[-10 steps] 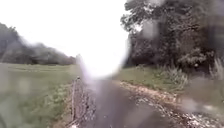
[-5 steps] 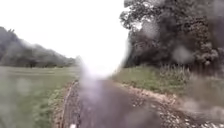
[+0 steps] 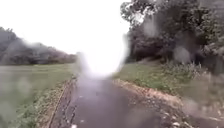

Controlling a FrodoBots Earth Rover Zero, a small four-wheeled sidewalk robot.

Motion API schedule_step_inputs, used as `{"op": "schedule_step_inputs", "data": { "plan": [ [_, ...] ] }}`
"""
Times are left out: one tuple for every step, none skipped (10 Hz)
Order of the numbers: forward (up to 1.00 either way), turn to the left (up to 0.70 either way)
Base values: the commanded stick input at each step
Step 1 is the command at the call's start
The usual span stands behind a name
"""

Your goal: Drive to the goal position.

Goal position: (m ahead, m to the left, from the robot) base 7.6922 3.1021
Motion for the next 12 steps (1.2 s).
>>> {"op": "schedule_step_inputs", "data": {
  "plan": [
    [0.85, 0.34],
    [0.85, 0.00],
    [0.85, 0.00],
    [0.85, 0.00],
    [0.85, 0.00],
    [0.85, 0.00],
    [0.85, 0.19],
    [0.85, 0.30],
    [0.85, 0.34],
    [0.85, 0.34],
    [0.85, 0.34],
    [0.85, 0.34]
  ]
}}
